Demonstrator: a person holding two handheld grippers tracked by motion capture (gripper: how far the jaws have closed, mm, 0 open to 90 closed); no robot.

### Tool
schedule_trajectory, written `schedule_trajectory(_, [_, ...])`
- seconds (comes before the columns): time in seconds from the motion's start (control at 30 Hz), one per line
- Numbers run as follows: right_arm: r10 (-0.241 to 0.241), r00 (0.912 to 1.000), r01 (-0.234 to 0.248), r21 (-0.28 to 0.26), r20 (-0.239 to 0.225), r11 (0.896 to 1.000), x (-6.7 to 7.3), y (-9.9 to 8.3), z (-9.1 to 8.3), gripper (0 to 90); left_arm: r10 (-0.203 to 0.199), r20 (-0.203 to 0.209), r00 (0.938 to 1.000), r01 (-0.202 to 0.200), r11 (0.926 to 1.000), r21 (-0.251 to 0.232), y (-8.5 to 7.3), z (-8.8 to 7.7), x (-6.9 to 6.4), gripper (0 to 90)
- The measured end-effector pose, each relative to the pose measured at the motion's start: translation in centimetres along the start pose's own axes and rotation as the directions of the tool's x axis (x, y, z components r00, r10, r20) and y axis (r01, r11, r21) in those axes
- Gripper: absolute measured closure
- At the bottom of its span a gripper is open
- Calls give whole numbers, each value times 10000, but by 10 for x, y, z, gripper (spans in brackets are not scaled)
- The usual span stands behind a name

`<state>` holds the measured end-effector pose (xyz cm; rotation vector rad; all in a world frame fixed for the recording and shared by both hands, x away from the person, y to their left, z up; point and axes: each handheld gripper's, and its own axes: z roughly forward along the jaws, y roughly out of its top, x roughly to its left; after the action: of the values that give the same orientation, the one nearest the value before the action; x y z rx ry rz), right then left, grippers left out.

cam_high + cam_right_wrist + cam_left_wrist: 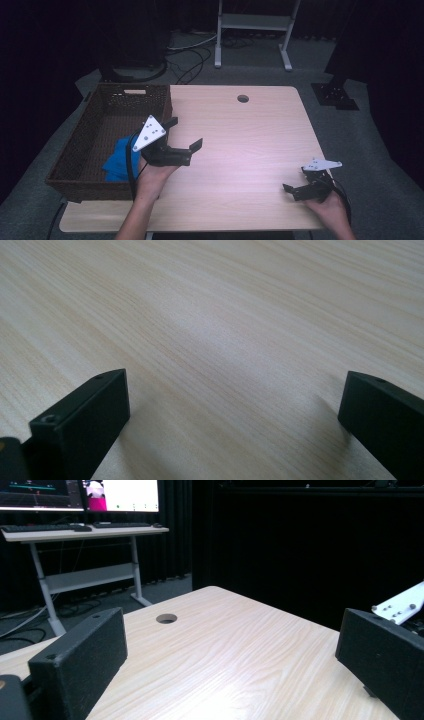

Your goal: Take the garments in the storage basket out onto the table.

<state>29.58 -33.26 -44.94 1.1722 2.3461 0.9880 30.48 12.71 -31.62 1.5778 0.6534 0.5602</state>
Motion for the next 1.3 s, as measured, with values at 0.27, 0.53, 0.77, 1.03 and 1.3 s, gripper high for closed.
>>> schedule_trajectory(0.27, [16,10000,-16,-3,29,10000,0,0,0,0,-10,91,10000,9,9999,117,3,-1,8,0])
schedule_trajectory(0.53, [16,10000,-16,-2,29,10000,0,0,0,0,-2,18,10000,2,10000,-28,5,-3,15,0])
schedule_trajectory(0.77, [16,10000,-16,-3,28,10000,0,0,0,0,20,-52,10000,-20,10000,12,3,-5,20,0])
schedule_trajectory(1.03, [7,10000,-7,0,27,10000,0,0,0,0,34,-263,9996,-34,10000,5,1,-7,28,0])
schedule_trajectory(1.3, [18,10000,-18,-5,29,10000,0,0,0,0,31,-204,9998,-32,10000,-48,-1,-9,33,0])
